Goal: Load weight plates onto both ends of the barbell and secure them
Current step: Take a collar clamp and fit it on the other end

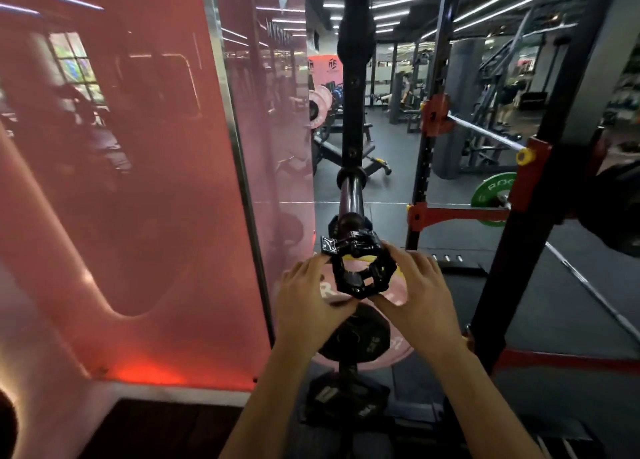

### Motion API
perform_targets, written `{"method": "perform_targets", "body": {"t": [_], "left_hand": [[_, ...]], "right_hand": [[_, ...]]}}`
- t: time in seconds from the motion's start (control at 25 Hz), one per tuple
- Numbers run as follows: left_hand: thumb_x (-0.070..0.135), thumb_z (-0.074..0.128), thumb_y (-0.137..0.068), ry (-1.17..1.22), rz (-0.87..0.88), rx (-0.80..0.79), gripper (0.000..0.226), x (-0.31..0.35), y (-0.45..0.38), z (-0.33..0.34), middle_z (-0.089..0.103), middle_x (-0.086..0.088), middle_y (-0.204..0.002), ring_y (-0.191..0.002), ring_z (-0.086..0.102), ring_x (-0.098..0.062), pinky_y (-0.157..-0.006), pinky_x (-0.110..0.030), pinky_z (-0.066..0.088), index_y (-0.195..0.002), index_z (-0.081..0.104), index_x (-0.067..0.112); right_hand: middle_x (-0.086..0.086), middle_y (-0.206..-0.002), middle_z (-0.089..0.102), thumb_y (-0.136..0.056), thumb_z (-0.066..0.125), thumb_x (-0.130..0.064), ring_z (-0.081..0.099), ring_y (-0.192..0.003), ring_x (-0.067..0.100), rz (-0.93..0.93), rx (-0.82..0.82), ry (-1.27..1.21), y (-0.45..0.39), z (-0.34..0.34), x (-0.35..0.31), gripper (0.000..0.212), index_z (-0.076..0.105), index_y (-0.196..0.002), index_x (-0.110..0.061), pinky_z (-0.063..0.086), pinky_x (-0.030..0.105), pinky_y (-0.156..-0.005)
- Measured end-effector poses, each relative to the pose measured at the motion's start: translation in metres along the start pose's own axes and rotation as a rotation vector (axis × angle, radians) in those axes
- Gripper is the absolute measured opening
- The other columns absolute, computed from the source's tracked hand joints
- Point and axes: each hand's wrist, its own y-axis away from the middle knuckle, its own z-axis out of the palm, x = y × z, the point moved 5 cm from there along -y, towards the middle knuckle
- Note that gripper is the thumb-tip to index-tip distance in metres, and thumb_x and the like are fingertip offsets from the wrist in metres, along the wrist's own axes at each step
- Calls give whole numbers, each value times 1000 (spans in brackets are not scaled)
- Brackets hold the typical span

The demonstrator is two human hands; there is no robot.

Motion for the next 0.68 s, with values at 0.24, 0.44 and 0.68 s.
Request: {"method": "perform_targets", "body": {"t": [0.24,0.44,0.68], "left_hand": [[42,83,-57,126,55,-49,75,59,34,-16,67,4,-114,-100,60,-22,-89,-47,50,-125,55,27],[41,80,-58,223,155,-78,76,97,60,-13,69,3,-112,-101,57,-16,-87,-32,44,-127,53,25],[34,91,-59,401,180,-174,78,142,112,3,69,6,-113,-101,60,-15,-90,-26,38,-128,57,20]], "right_hand": [[1,-132,57,-66,87,-28,43,-116,17,21,53,78,44,-64,-18,93,39,-146,-21,37,33,-99],[-1,-128,57,-65,87,-26,49,-114,18,82,77,171,83,-118,-32,92,38,-144,-27,47,42,-97],[-8,-130,54,-69,84,-28,48,-115,13,202,73,327,151,-168,-33,88,37,-144,-31,43,33,-98]]}}
